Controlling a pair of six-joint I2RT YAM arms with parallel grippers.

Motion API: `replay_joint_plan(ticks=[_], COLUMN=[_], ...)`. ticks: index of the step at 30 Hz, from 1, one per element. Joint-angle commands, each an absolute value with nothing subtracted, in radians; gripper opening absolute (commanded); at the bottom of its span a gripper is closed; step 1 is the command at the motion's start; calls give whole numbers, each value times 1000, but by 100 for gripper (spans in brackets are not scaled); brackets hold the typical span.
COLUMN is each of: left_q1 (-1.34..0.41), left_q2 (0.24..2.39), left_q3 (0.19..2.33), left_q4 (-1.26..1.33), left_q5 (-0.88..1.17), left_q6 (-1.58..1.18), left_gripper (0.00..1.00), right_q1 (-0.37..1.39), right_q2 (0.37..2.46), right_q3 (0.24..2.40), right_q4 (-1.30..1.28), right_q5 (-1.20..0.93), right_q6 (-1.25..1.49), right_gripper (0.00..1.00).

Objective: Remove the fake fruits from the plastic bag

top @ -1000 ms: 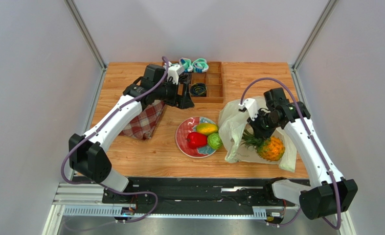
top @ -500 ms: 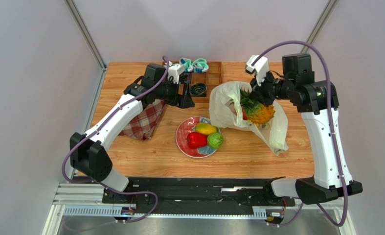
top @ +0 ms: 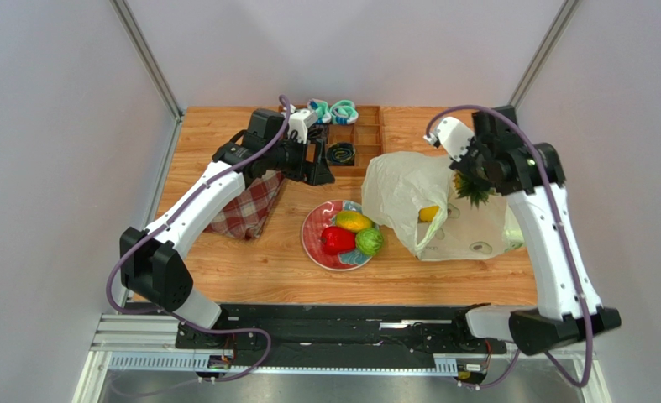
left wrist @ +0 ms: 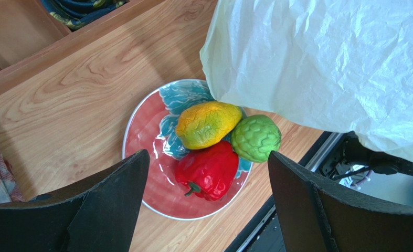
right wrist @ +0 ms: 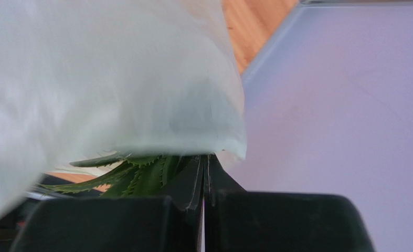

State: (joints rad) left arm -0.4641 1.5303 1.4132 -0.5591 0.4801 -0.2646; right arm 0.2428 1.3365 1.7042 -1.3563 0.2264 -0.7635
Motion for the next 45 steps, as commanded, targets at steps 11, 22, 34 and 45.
replay_joint_plan(ticks=[11,22,34,45], left_q1=[-465,-465,-465,-465], left_q2=[1577,1543,1526,1545], left_q3=[1500,1483,1456,1447], left_q4=[-554,-564,-568,-584], left_q5=[509,480,440,400], left_q6=[-285,-255,-213,-167], left_gripper=[92,91,91,91], right_q1=[183,183,184,186], right_q2=[1140,984,788,1136], right_q3=[2028,1496,974,951], right_q4=[-1480,-1572,-1642,-1381], right_q5=[-25,-189,-206,-161], right_q6=[-778,-990,-1630,-1741], right_gripper=[0,4,31,48])
